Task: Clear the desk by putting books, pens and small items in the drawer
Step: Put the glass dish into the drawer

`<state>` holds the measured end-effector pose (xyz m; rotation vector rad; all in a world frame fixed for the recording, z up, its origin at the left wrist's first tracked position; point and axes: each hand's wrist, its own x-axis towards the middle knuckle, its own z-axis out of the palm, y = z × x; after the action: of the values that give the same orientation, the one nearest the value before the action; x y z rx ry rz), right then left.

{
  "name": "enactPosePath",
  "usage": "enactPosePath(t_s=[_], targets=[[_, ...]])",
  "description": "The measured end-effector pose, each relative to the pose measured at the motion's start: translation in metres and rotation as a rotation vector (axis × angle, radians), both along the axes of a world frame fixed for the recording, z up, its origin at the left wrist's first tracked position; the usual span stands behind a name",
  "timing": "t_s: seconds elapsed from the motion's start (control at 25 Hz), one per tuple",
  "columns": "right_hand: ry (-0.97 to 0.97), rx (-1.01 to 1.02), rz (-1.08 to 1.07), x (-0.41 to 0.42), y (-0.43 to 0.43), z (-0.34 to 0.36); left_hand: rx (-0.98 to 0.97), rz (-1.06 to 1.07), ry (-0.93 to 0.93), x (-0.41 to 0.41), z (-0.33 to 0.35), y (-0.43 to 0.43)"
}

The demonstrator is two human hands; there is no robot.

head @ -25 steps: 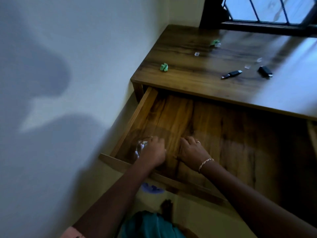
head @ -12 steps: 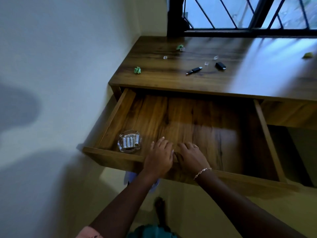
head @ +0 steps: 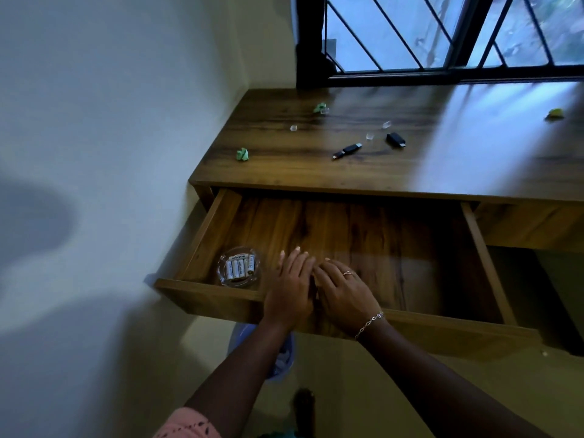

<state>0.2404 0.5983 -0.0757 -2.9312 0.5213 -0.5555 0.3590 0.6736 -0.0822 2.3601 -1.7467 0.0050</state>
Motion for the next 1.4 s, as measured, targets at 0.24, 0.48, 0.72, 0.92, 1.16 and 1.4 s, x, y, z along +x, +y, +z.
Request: enactPosePath(t_s=[0.24, 0.48, 0.72, 0.92, 1.16, 1.4], targets=[[0.071, -0.125, 0.091, 0.024, -0.064, -0.007, -0.153, -0.184, 0.216, 0.045, -0.002, -0.050], [0.250, -0.129, -0.177, 0.051, -0.133, -0.006, 0.040, -0.204, 0.152, 0.076, 0.005, -0.110], [0.253, -0.174, -0.277, 0.074, -0.175, -0.017, 0.096, -0.173, -0.155, 0.093, 0.007, -0.152], [0.127, -0.260, -0.290, 0.091, -0.192, -0.013, 0.086, -0.109, -0.042, 0.095, 0.017, -0.175], [0.015, -0.358, -0.332, 0.107, -0.201, -0.009, -0.085, -0.077, -0.244, 0.095, 0.014, -0.197], [-0.032, -0.404, -0.434, 0.118, -0.211, -0.017, -0.129, -0.095, -0.317, 0.092, 0.015, -0.213]])
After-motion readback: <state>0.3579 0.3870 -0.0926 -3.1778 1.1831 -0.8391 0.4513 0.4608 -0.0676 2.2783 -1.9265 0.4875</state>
